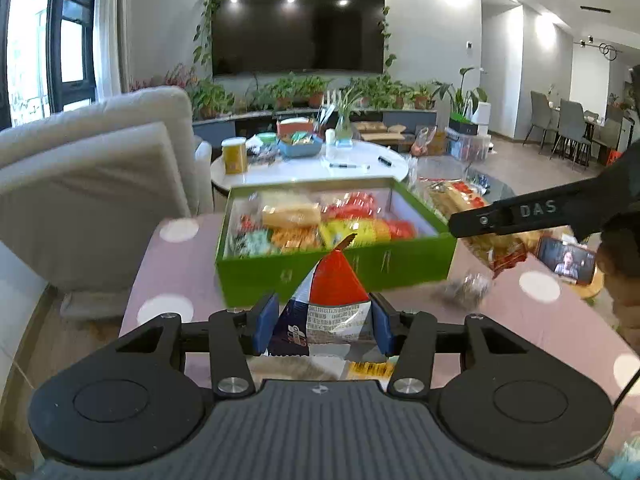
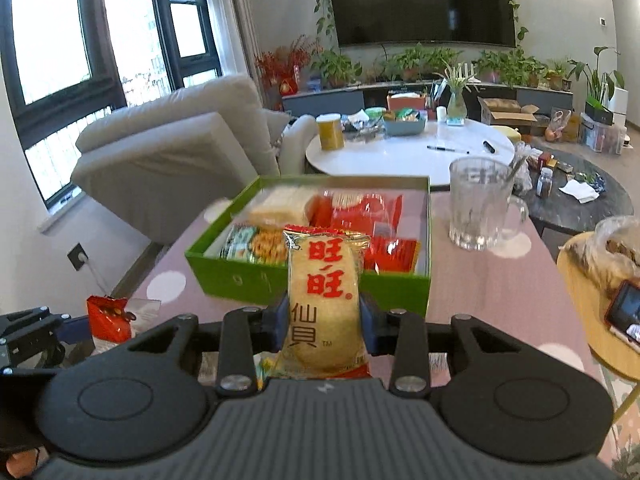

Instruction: Organize snacks

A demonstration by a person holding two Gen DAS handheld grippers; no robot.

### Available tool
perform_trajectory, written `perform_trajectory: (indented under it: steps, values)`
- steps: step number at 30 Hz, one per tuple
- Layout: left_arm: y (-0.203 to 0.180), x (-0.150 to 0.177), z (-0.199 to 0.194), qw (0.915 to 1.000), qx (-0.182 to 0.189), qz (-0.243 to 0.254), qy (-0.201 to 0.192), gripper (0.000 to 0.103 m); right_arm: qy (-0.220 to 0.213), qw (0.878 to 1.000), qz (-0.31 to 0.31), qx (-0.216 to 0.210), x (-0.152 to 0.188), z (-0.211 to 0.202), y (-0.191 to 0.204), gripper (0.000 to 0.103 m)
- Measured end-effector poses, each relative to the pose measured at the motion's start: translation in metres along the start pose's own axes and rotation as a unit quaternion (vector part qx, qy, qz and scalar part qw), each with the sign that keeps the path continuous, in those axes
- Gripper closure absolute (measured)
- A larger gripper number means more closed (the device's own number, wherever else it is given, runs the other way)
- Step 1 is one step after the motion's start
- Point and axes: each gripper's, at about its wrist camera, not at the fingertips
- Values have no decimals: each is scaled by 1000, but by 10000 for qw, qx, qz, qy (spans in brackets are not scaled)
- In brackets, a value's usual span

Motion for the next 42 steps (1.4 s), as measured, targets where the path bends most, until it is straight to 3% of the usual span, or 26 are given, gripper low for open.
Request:
perform_trajectory:
  steps: [10,22,24,32,34,38,42]
  values:
    - [-22,-36,27,9996,176,92,-193,58,-379,9987,349,-42,-41,19,-41,66]
    - [-29,-57,76,9998,131,114,-82,58,-211,9980,597,56,-62,69,-75,66]
    - [-31,-57,82,9998,137,114,-63,64,-169,9979,619,90,-63,77,-80,65]
    - [-38,-52,106,9995,129,181,205,64,66,9969,746,233,-59,104,-94,65]
    - [-36,-47,105,9994,70,193,273,62,113,9966,780,254,-59,109,-97,64]
    - [-24,-33,101,9988,-229,203,375,33,53,9954,904,316,-58,108,-101,54]
    - [-12,-15,105,9962,-500,204,683,28,-146,9960,851,250,-56,95,-99,48]
Point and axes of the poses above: each gripper's, at about its wrist camera, not at the fingertips, and z roughly the way its jaws point, y to its left, x to its underside, and after that the axes turned 14 degrees about -x, right-handed
